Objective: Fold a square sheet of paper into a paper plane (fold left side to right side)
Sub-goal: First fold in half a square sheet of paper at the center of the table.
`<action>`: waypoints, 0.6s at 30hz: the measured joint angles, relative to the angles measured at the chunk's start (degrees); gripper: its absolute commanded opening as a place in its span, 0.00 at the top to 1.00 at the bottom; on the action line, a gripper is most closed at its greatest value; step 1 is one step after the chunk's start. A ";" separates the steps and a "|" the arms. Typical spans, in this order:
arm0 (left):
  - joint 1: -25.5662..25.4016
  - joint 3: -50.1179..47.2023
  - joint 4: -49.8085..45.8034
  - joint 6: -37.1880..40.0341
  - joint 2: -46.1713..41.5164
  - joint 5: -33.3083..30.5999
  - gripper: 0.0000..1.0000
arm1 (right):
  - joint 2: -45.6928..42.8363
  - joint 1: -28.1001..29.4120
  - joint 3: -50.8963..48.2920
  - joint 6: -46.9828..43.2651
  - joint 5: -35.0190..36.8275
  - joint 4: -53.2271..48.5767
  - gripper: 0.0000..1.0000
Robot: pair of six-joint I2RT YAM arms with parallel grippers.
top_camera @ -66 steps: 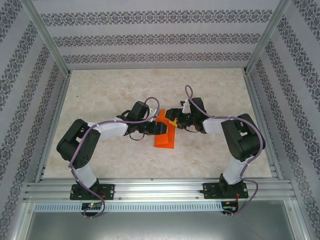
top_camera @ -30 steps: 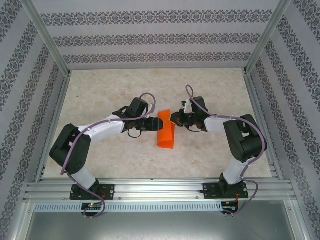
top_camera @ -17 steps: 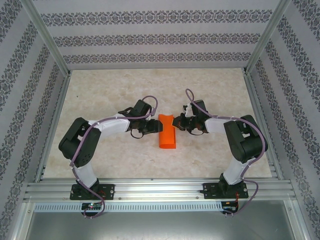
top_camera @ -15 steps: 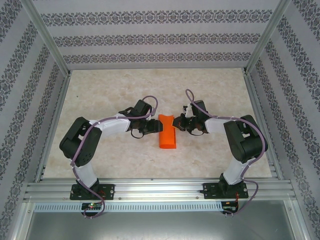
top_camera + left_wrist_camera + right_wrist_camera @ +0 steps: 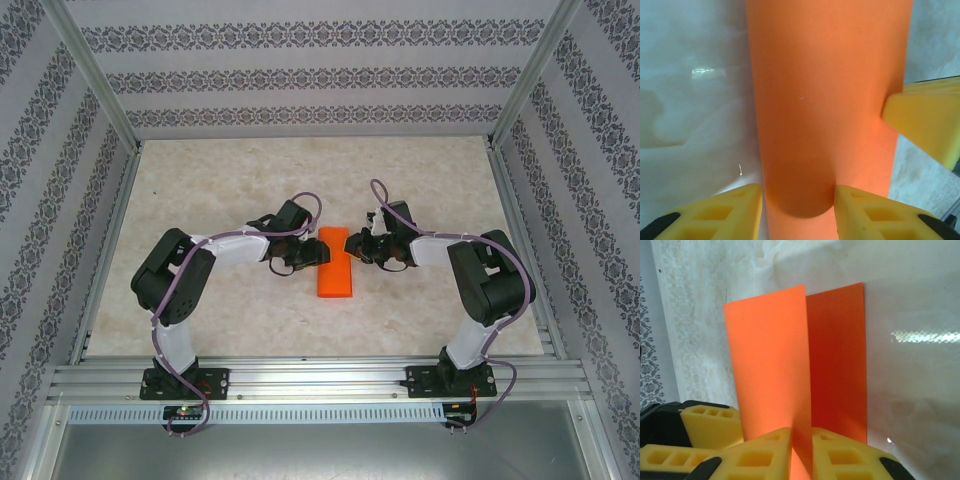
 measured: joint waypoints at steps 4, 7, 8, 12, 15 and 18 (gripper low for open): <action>-0.68 1.81 -0.02 0.00 1.20 -0.07 0.59 | -1.40 -0.76 -0.11 -1.18 0.87 -2.10 0.63; -1.05 2.38 -0.11 0.00 2.12 -0.28 0.58 | -3.87 -1.90 -0.11 -2.29 2.12 -4.26 0.56; -1.20 2.54 -0.11 0.00 2.45 -0.42 0.58 | -4.79 -2.27 -0.11 -2.82 2.78 -4.98 0.54; -1.46 2.82 -1.01 0.02 2.99 -1.09 0.58 | -7.78 -3.28 -0.11 -4.63 5.29 -8.33 0.48; -1.49 2.99 -1.51 0.00 3.08 -1.79 0.58 | -8.92 -3.45 -0.11 -5.86 6.91 -10.49 0.48; -1.51 3.06 -1.90 -0.02 3.08 -2.29 0.57 | -9.20 -3.52 -0.11 -6.49 7.76 -11.87 0.48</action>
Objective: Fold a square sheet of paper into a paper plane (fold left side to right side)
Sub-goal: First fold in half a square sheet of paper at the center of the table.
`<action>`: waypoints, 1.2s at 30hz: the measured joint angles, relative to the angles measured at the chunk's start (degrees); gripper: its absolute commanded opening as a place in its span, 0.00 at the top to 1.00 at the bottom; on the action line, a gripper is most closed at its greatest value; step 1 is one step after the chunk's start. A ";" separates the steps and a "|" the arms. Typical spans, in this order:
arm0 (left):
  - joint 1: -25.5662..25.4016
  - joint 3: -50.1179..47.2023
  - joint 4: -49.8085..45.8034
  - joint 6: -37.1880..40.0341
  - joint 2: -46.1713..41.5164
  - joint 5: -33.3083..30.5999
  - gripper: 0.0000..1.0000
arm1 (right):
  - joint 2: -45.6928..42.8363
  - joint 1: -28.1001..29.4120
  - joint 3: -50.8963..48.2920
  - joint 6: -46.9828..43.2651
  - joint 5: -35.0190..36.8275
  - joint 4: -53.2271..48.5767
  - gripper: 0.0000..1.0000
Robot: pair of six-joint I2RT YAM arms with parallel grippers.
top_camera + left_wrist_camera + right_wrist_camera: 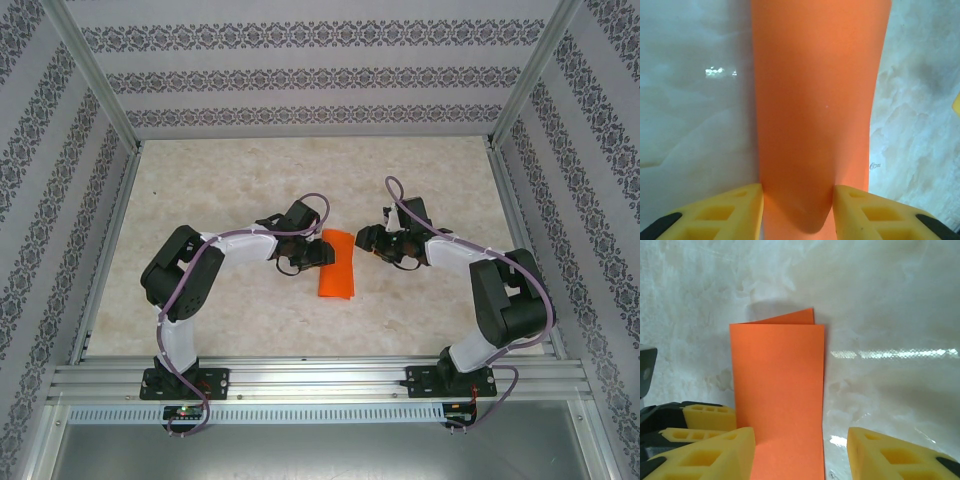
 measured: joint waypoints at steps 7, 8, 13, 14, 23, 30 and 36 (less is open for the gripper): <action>-0.02 0.00 -0.35 -0.02 0.00 -0.94 0.57 | 0.00 -0.13 -0.11 -0.79 0.28 -0.74 0.47; -0.02 0.00 -0.42 -0.02 0.00 -1.11 0.56 | 0.00 -0.13 -0.11 -0.79 0.24 -0.74 0.47; -0.02 0.02 -0.96 -0.02 0.00 -1.84 0.55 | 0.00 -0.11 -0.11 -0.79 0.07 -0.72 0.46; -0.02 0.02 -1.03 -0.02 0.00 -2.01 0.54 | 0.02 -0.11 -0.11 -0.79 0.07 -0.72 0.46; -0.02 0.33 -1.22 -0.68 0.00 -2.40 0.51 | 0.11 0.22 -0.11 -0.79 -0.35 -0.74 0.47; -0.02 1.22 -1.22 -1.31 0.50 -2.40 0.49 | 0.24 0.70 -0.11 -0.76 -0.35 -0.74 0.48; -0.02 1.40 -1.22 -1.33 0.96 -2.40 0.50 | 0.24 0.70 -0.11 -0.76 -0.35 -0.74 0.49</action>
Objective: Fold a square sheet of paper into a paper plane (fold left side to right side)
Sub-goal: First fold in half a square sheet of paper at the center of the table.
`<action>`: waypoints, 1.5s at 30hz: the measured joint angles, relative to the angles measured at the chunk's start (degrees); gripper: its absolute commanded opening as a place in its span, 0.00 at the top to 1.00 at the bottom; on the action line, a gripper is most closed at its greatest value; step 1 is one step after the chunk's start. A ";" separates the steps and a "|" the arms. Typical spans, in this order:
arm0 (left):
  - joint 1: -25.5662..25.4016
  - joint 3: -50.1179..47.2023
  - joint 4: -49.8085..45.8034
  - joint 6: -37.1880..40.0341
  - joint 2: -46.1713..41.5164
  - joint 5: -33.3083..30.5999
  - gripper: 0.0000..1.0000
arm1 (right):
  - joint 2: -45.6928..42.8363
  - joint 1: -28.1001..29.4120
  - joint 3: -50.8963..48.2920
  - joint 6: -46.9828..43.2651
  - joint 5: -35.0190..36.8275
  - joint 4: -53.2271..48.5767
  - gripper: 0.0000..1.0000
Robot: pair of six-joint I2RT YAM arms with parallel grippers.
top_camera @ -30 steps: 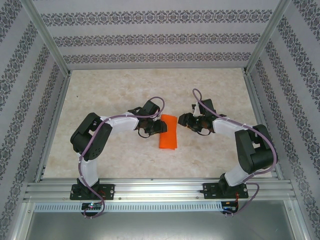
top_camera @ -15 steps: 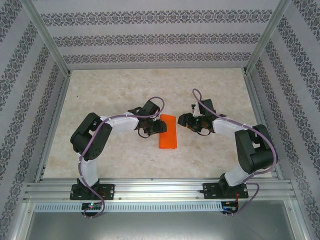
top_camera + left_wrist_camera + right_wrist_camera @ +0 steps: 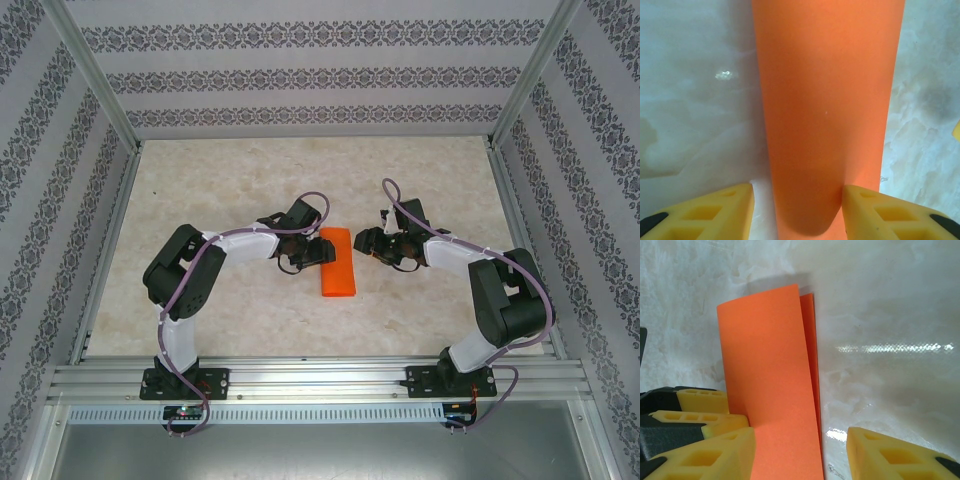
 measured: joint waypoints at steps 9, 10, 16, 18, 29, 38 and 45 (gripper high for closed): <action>0.00 0.31 -0.59 0.04 0.15 0.00 0.52 | 0.20 0.00 0.00 0.00 0.00 -0.02 0.49; 0.00 0.31 -0.61 0.07 0.17 0.00 0.52 | 0.24 0.00 0.00 0.00 0.00 -0.02 0.49; 0.00 0.52 -0.92 0.11 0.28 0.00 0.52 | 0.26 0.00 0.00 -0.02 0.00 -0.04 0.49; 0.00 0.52 -0.94 0.15 0.28 0.00 0.52 | 0.26 0.00 0.00 0.00 0.00 -0.07 0.49; 0.00 0.52 -1.01 1.16 0.33 0.07 0.51 | 0.26 0.37 0.00 -0.02 0.00 -0.46 0.49; 0.00 1.22 -1.64 1.40 0.79 0.22 0.50 | 0.26 0.37 0.00 -0.02 0.00 -0.46 0.49; 0.00 1.70 -2.32 1.42 1.07 0.22 0.51 | 0.26 0.37 0.00 -0.02 0.00 -0.48 0.49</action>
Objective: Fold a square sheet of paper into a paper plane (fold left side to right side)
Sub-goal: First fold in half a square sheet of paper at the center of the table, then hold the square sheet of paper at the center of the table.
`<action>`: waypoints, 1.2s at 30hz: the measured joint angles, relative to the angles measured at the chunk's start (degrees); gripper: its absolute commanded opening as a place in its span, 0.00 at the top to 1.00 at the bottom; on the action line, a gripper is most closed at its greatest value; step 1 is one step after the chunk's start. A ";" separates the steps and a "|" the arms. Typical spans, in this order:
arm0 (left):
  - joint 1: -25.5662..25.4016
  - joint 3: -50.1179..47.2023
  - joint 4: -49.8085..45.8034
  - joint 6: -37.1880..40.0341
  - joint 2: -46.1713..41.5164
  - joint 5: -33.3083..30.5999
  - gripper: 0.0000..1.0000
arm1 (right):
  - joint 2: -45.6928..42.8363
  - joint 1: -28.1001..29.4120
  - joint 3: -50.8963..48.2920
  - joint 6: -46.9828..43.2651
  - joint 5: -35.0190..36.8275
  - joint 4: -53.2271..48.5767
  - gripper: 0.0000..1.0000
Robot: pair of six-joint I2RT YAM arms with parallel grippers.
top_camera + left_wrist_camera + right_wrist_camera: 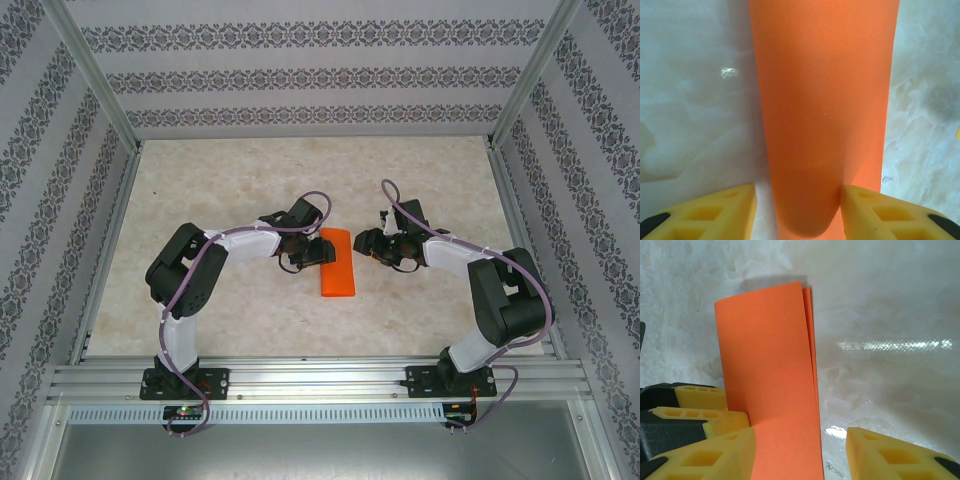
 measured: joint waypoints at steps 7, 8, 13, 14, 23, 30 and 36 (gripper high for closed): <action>0.00 0.20 -0.24 0.17 0.13 0.00 0.50 | 0.00 0.00 0.00 0.00 0.00 -0.39 0.49; 0.00 0.24 -0.26 0.20 0.15 0.00 0.51 | 0.00 0.00 0.00 0.00 0.00 -0.39 0.49; 0.00 0.42 -0.46 0.46 0.22 0.02 0.50 | 0.00 0.00 0.00 0.00 0.00 -0.39 0.49; 0.00 0.44 -0.48 0.59 0.22 0.02 0.51 | 0.00 0.00 0.00 0.00 0.00 -0.39 0.50; -0.04 0.48 -0.63 1.66 0.24 0.22 0.51 | -0.02 0.42 0.00 0.02 0.00 -0.79 0.51; -0.04 0.48 -0.63 1.73 0.26 0.22 0.50 | -0.02 0.76 0.00 0.00 0.00 -0.83 0.54; -0.04 0.63 -0.70 1.73 0.37 0.22 0.50 | 0.00 1.42 0.02 0.11 -0.07 -0.81 0.64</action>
